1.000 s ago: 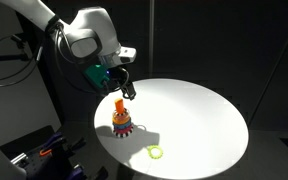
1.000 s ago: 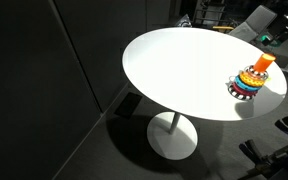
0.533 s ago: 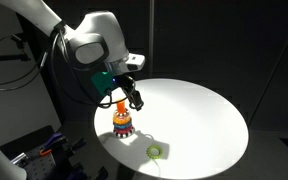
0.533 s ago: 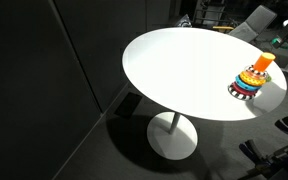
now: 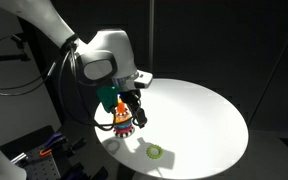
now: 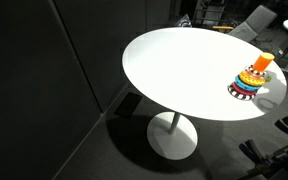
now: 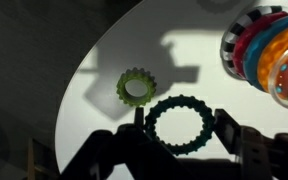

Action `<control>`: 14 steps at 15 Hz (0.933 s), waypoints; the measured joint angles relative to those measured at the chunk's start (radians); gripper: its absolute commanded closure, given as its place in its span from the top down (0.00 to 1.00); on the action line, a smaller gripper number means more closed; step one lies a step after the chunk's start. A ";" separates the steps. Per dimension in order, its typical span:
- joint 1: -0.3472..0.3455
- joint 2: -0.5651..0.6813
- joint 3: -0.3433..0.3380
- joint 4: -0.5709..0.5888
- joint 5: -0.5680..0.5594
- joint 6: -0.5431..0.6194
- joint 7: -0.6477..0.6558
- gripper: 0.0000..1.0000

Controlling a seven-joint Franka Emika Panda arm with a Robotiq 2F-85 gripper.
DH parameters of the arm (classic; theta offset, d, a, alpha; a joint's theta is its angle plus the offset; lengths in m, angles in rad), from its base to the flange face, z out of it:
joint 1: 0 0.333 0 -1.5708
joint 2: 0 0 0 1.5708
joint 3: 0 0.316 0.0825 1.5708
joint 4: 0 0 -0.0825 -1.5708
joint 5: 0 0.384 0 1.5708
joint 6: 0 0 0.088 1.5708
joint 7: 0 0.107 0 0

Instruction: Take the dark green ring off the stack and place it on the table

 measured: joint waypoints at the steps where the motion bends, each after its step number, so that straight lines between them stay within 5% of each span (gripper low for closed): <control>1: 0.000 0.022 -0.011 0.010 -0.017 0.006 0.012 0.45; 8: 0.020 0.184 -0.114 0.081 -0.222 0.072 0.178 0.45; 14: 0.089 0.282 -0.176 0.117 -0.239 0.072 0.216 0.45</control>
